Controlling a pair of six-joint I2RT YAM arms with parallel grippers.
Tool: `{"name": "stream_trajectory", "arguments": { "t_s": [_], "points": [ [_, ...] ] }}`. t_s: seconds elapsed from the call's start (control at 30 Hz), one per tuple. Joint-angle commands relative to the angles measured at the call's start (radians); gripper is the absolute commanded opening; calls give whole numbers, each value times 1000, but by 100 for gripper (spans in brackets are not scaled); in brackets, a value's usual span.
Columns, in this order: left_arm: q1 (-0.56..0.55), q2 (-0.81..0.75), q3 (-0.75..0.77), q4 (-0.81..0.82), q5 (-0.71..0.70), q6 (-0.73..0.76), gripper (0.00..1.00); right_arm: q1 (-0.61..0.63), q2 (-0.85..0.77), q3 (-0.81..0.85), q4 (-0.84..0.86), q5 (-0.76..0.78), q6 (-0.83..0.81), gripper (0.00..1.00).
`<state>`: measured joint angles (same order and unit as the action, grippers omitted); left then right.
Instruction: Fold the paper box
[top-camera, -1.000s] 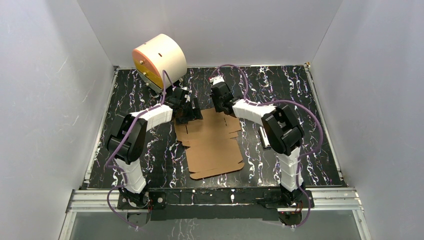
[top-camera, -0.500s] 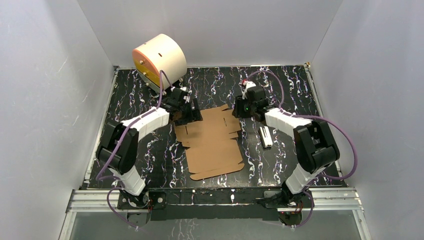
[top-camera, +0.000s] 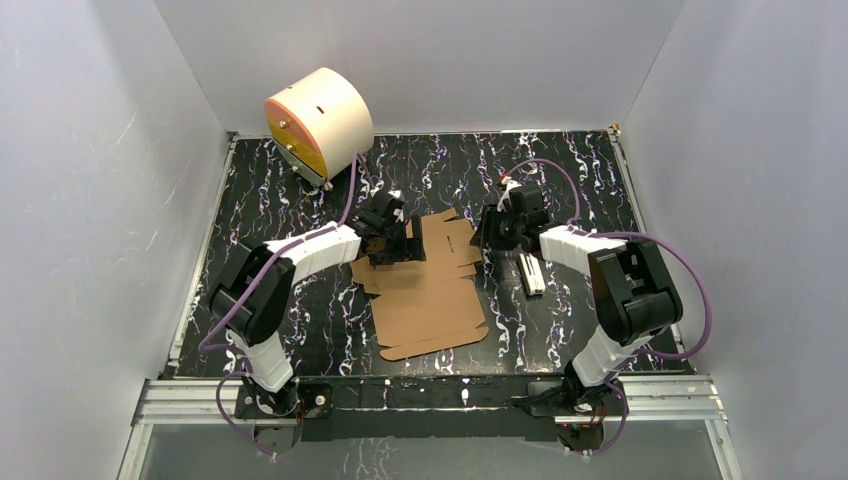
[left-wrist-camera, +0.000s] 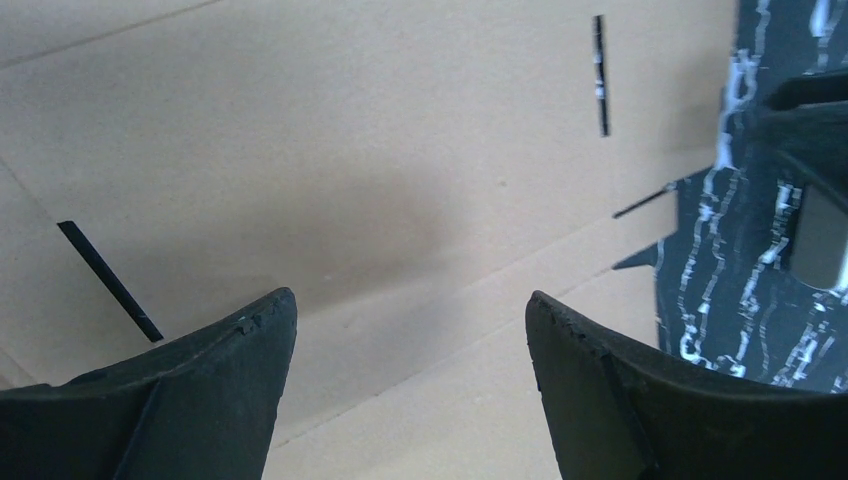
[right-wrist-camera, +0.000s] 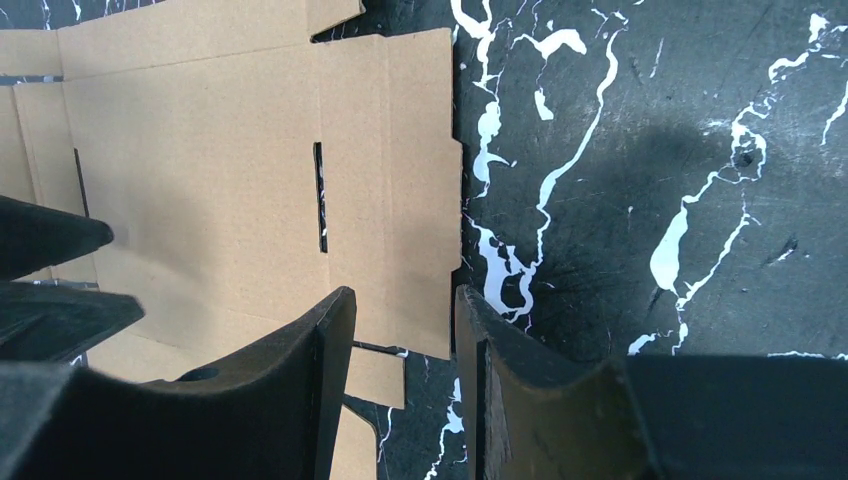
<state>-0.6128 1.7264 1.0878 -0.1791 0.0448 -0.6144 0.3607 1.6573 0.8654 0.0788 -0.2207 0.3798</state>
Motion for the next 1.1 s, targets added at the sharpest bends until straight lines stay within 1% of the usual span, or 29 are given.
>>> {"name": "stream_trajectory", "arguments": {
  "t_s": [0.0,0.27,0.47,0.57,0.67,0.77,0.9,1.07],
  "points": [
    [4,35,24,-3,-15,-4,81,-6,-16,-19,51,-26,17,50],
    [4,81,15,4,-8,-10,81,-6,10,-42,62,2,24,50],
    [3,93,-4,10,-8,-12,81,-7,51,-44,74,-41,42,50],
    [2,96,-12,14,1,-19,81,-6,52,-54,96,-82,63,47],
    [1,100,-15,16,3,-22,81,-6,38,-49,103,-136,80,39],
    [-1,106,-16,18,4,-22,81,-3,-1,-39,101,-150,80,30],
    [-2,110,-14,22,5,-25,81,11,-45,-13,50,-106,43,19],
    [-2,110,-13,23,6,-23,81,46,-75,7,5,-23,4,13]
  ]
}}
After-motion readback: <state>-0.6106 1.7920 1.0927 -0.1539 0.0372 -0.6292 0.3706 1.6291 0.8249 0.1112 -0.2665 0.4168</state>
